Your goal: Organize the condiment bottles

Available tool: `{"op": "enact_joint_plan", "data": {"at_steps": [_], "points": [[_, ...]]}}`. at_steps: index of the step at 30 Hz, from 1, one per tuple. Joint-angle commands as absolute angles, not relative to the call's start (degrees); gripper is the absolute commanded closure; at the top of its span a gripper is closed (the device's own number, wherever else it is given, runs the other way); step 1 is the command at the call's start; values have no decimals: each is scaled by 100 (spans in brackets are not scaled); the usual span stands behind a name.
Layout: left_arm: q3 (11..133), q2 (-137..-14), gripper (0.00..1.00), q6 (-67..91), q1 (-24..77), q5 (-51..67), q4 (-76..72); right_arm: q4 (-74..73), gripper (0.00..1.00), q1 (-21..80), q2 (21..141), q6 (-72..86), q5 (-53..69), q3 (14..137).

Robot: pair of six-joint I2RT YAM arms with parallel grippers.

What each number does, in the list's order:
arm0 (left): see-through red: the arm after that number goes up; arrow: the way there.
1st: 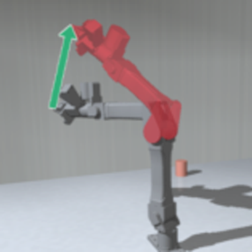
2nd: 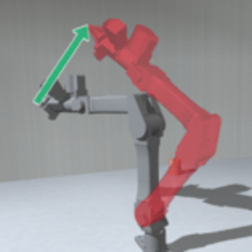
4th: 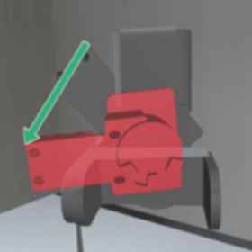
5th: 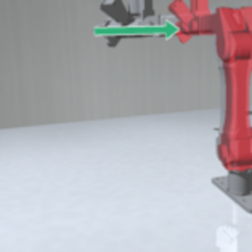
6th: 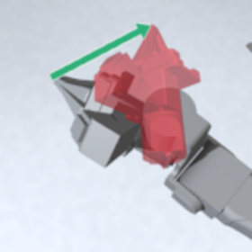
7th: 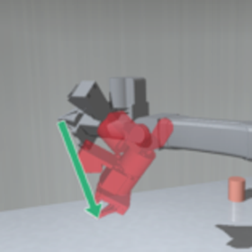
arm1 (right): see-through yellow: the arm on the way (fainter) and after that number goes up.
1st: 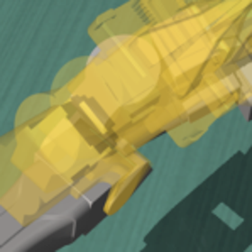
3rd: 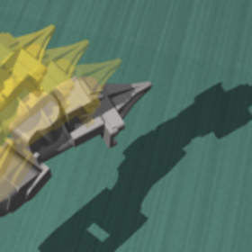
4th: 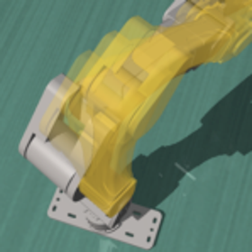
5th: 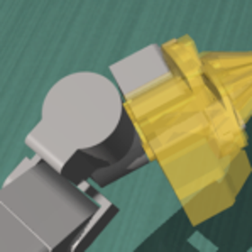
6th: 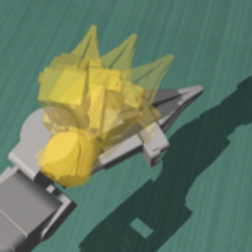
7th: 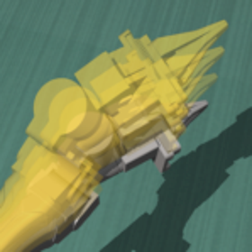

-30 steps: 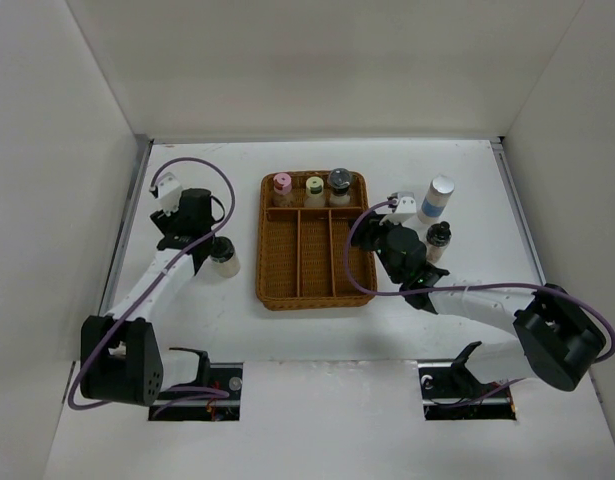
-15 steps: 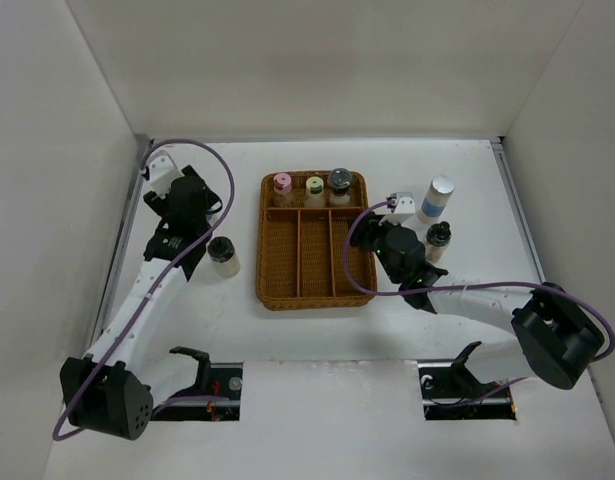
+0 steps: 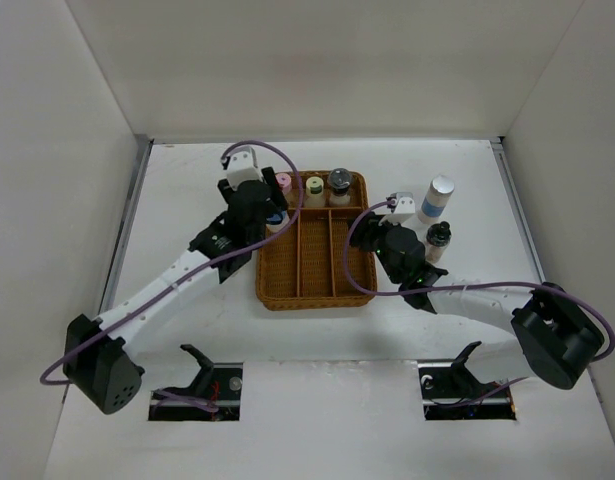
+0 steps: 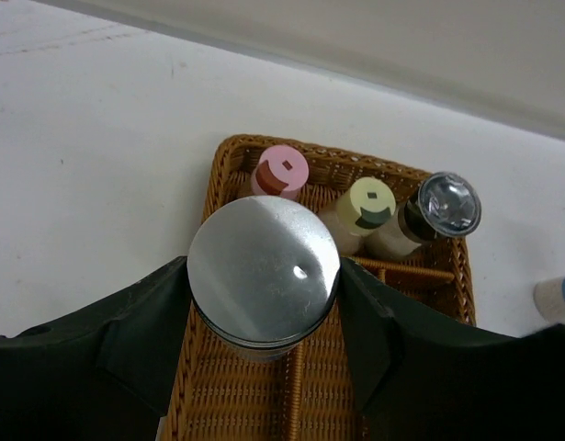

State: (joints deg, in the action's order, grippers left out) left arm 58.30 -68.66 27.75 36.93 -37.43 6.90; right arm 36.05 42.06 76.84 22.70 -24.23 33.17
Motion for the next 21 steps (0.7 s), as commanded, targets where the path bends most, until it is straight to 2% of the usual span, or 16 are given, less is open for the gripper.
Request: {"op": "enact_joint_plan", "data": {"at_steps": [1,14,19,21], "points": [[5731,-7013,68,2655,3809,-3850,-175,3938,47,4197,7638,2276,-2522,3428],[5204,-7936,63,2514,3819,-3639,-1080,3894,46,4205,7699,2268,-2522,3472],[5010,-8129,53,2347,3836,-3560,-1433,3858,46,4214,7682,2259,-2531,3498],[4992,-8130,45,2286,3897,-3594,-1441,3858,46,4214,7717,2259,-2531,3498]]}}
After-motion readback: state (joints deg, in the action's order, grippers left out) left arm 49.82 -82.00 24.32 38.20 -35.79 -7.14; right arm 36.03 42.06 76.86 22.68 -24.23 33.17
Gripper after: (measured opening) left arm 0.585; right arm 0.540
